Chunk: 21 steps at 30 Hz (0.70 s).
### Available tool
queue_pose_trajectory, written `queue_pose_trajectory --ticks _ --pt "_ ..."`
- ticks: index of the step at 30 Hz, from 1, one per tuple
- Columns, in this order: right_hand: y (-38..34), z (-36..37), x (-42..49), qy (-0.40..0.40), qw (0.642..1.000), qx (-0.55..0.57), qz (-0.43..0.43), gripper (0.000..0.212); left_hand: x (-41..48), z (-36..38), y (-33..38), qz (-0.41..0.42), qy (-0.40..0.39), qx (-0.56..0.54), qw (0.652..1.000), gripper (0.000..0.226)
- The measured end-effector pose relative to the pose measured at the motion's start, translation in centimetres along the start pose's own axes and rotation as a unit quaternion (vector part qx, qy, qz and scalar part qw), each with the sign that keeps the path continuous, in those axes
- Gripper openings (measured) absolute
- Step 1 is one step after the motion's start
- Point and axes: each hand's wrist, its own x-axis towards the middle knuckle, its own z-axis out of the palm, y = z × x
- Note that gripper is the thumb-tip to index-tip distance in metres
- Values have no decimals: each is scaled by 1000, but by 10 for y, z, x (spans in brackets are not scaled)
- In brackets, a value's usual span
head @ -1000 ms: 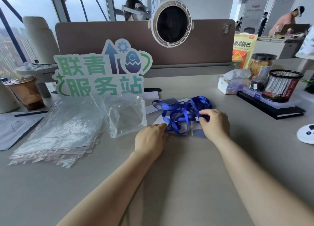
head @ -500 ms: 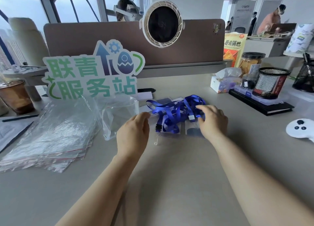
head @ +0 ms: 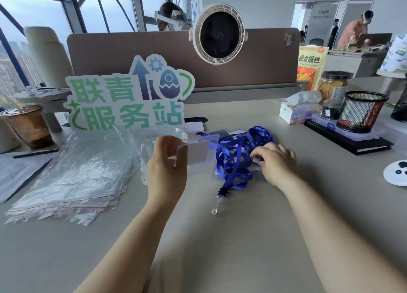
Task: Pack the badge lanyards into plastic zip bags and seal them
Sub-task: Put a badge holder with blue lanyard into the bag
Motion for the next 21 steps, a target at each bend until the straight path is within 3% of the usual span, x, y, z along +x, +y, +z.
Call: queue_pose_trajectory --ticks 6,11,16,21 --pt "0 -1 -1 6 999 16 -32 10 -2 4 0 -38 -15 -16 999 13" --pt "-11 -14 -2 163 970 155 -92 2 -6 8 2 -64 -32 -36 997 15" --pt "-40 -24 -14 196 923 236 -232 12 -5 9 4 -63 -56 -32 996 24" --pt "-58 -22 -20 197 907 225 -296 27 -6 8 2 -29 -110 -16 993 30"
